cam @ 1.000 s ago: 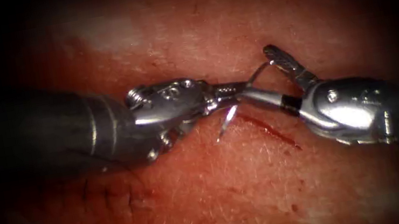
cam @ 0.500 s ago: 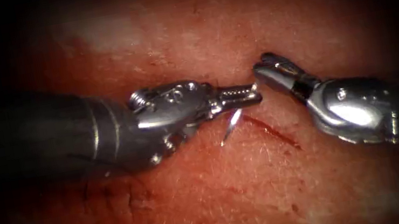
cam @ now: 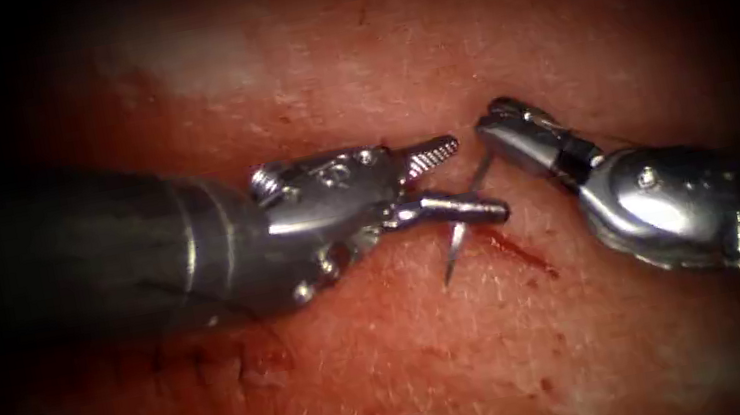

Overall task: Wound Closure
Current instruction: Pass the needle to the right gripper, then pass the needle back to the left gripper to regrip.

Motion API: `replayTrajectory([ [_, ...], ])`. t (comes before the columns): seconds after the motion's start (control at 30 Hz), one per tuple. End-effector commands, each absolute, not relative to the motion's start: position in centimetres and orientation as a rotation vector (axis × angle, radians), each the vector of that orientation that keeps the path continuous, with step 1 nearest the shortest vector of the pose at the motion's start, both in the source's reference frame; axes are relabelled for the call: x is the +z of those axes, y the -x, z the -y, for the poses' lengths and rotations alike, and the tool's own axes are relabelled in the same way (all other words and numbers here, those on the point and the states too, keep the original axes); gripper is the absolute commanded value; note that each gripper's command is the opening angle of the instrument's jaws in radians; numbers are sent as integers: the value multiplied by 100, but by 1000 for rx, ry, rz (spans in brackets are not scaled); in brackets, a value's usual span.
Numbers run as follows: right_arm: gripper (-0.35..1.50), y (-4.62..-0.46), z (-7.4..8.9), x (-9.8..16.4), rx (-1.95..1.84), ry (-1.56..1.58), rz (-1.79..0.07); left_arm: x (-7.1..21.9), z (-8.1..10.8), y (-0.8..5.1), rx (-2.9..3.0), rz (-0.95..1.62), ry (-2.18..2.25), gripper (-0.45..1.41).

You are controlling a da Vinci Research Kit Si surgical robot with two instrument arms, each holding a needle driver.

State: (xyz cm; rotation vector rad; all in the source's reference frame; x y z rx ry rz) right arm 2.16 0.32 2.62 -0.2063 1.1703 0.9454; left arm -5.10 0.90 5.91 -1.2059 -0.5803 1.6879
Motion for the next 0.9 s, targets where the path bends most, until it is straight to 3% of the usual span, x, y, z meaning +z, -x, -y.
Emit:
replayTrajectory([
  [0.03, -35, -220, -28, 266, 911, 216, -1169, 598, -84, 515, 1693, 584, 1197, 93],
  [0.23, -35, -222, -28, 263, 815, 176, -1219, 597, -77, 515, 1741, 670, 1176, 94],
  [0.47, -35, -230, -29, 258, 735, 107, -1287, 597, -73, 509, 1729, 776, 1192, 64],
  [0.57, -35, -234, -29, 259, 714, 102, -1298, 597, -73, 509, 1719, 822, 1197, 41],
  [0.67, -35, -237, -28, 259, 698, 92, -1307, 597, -74, 508, 1712, 864, 1196, 5],
  [0.73, -35, -240, -27, 258, 689, 93, -1317, 599, -74, 507, 1687, 892, 1214, -38],
  [0.9, -35, -239, -27, 257, 680, 90, -1322, 597, -72, 499, 1614, 966, 1180, -45],
])
